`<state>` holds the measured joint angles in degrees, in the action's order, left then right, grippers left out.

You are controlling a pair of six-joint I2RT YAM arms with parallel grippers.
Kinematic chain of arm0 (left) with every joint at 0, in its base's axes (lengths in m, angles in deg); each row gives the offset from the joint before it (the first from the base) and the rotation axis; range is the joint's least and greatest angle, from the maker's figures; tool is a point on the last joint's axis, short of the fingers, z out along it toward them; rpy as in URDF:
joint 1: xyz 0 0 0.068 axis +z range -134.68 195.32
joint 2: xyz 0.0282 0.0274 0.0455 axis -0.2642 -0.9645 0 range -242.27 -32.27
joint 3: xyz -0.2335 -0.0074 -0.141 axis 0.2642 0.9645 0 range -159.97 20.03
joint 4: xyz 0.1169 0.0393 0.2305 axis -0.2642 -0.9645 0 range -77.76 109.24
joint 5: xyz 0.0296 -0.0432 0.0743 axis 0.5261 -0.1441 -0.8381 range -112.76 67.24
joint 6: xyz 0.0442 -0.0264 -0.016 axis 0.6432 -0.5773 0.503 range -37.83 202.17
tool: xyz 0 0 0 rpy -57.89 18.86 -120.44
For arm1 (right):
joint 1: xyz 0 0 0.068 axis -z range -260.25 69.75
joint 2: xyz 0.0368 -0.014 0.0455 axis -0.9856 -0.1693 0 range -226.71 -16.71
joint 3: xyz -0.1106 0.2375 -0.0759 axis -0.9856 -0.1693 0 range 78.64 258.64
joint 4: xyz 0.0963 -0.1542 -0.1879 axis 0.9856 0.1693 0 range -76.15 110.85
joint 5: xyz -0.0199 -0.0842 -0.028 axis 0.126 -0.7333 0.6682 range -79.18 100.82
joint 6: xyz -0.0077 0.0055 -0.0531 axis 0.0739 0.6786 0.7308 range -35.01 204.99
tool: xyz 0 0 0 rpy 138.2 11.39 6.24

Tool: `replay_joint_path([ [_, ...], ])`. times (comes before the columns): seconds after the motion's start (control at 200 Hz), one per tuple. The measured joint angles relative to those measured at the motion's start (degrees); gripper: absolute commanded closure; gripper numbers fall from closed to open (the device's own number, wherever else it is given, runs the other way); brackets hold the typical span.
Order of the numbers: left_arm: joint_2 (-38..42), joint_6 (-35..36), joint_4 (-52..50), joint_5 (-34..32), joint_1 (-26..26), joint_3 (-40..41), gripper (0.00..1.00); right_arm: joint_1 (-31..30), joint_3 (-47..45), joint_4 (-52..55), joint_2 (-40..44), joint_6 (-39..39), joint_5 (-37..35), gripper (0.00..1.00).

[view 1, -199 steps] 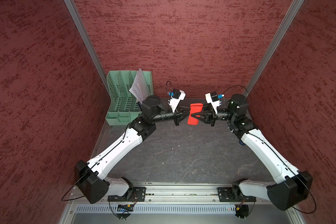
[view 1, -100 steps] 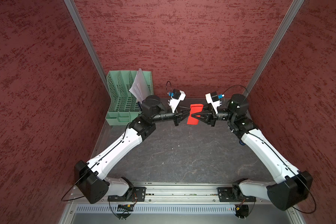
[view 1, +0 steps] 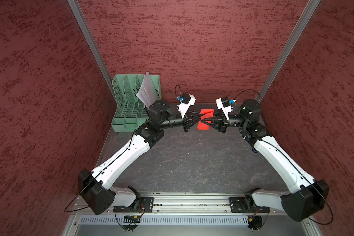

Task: Fold the square paper along the opposite sides
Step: Fold the paper.

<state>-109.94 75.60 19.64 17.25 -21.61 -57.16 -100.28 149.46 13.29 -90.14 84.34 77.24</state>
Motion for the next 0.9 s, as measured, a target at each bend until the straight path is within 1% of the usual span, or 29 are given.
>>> replay_joint_path([
  [0.411,0.0,0.0,-0.1,-0.2,0.0,-0.1,1.00,-0.1,0.0,0.0,-0.1,0.0,0.0,0.85],
  [0.511,0.0,0.1,-0.2,-0.2,0.0,-0.1,1.00,-0.1,0.0,0.0,-0.1,0.0,0.0,0.84],
  [0.696,0.0,0.4,-0.2,-0.7,0.0,-0.1,1.00,-0.2,0.0,-0.1,-0.1,-0.5,0.0,0.80],
  [0.811,0.0,0.9,-0.3,-1.0,0.0,-0.1,1.00,-0.2,0.0,0.0,-0.1,-0.5,0.0,0.82],
  [0.836,0.0,0.9,-0.4,-1.0,0.0,-0.1,0.97,-0.2,0.0,-0.1,-0.1,-0.5,0.0,0.83],
  [0.901,0.0,1.1,-0.4,-1.1,0.0,-0.1,0.86,-0.2,0.0,-0.1,-0.1,-0.6,-0.1,0.86],
])
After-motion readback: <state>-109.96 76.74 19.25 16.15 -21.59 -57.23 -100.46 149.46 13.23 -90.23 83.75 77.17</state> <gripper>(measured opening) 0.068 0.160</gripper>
